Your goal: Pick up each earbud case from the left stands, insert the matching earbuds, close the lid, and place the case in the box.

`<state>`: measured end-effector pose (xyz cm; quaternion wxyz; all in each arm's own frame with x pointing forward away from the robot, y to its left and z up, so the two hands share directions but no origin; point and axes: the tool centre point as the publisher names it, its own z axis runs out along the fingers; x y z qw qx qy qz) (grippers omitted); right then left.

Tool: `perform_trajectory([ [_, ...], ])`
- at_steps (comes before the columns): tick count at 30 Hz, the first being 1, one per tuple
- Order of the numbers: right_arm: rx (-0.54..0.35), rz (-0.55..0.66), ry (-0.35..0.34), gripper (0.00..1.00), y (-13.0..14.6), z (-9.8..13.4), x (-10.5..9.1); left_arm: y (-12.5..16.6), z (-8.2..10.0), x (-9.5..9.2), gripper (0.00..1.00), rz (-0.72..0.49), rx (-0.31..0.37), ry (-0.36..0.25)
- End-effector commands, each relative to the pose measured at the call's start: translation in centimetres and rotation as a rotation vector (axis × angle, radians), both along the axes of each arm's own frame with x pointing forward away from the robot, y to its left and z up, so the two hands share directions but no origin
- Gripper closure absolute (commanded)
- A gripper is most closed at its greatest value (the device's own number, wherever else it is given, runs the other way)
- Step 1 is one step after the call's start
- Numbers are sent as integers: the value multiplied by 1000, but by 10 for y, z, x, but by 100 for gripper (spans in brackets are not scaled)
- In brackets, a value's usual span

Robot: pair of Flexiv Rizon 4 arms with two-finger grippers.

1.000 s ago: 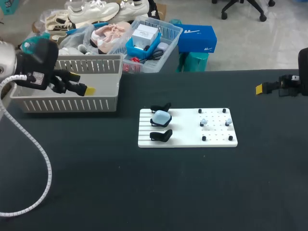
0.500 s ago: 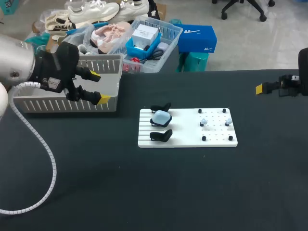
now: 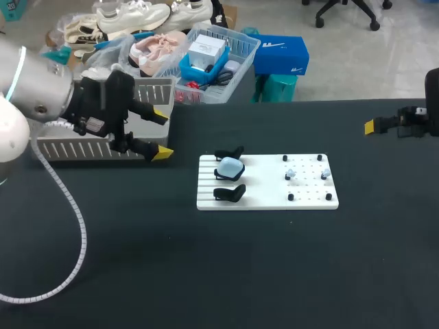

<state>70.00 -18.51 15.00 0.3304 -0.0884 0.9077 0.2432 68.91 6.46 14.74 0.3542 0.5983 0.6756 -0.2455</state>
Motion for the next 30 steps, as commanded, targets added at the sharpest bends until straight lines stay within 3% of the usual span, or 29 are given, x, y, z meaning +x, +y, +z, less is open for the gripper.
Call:
perform_trajectory([
  [1,0,0,0,0,0,0,0,-8,-6,17,0,-55,1,18],
  [11,0,0,0,0,0,0,0,-22,-25,36,0,-92,15,53],
  [19,0,0,0,0,0,0,0,-28,-36,39,0,-102,31,62],
  [30,0,0,0,0,0,0,0,-30,-38,39,0,-90,34,75],
])
